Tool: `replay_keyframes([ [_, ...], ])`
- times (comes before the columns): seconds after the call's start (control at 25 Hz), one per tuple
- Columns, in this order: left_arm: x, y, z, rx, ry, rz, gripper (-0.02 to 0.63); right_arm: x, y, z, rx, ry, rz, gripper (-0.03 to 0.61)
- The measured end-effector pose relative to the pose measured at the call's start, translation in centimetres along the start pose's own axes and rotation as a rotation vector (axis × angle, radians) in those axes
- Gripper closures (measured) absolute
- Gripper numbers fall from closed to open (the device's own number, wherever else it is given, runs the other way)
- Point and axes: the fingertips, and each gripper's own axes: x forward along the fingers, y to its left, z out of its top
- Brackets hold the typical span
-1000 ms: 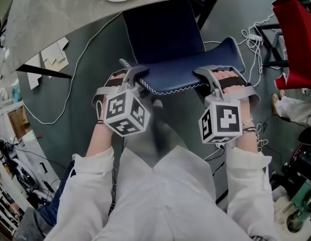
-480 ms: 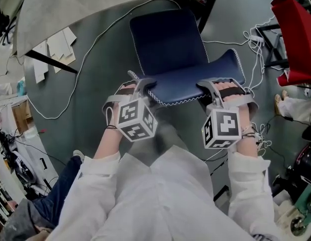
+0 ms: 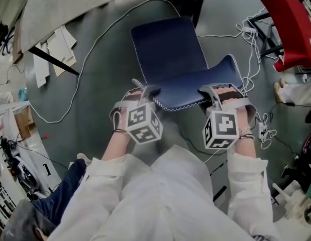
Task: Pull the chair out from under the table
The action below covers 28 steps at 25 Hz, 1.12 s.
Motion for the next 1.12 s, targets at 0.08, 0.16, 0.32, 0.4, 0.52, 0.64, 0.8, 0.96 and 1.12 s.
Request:
replay_keyframes([
  [0.08,-0.3,-1.7,0.0,0.007,0.001,-0.009,0.367,-0.7,1.7,0.0,0.011,0.012,0.002,0.46],
  [0.16,-0.6,-3.2,0.0,0.011,-0.001,-0.014,0.367,-1.2,3.2,0.2,0.021,0.021,0.003,0.46],
  [0.32,-1.0,-5.7,-0.1,0.011,-0.01,-0.016,0.367,-2.2,5.7,0.3,0.04,0.037,0.01,0.46],
  [0.4,-1.2,-6.7,-0.3,0.013,-0.018,-0.019,0.367,-2.5,6.8,0.5,0.043,0.045,0.016,0.46],
  [0.52,-1.4,-7.9,-0.4,0.025,-0.021,-0.033,0.367,-2.9,7.9,0.6,0.043,0.047,0.024,0.46],
  [0.64,-1.4,-9.3,-0.4,0.022,-0.021,-0.037,0.367,-3.1,9.2,0.5,0.045,0.042,0.04,0.46],
  [0.8,-1.4,-11.3,-0.1,0.013,-0.018,-0.038,0.367,-3.8,10.9,0.1,0.037,0.036,0.051,0.462],
  [0.96,-1.0,-13.4,0.5,0.006,-0.026,-0.031,0.367,-4.4,12.8,-0.6,0.028,0.033,0.052,0.462],
  [1.12,-1.0,-15.7,0.8,0.005,-0.019,-0.029,0.367,-5.2,15.0,-1.0,0.024,0.028,0.055,0.462],
])
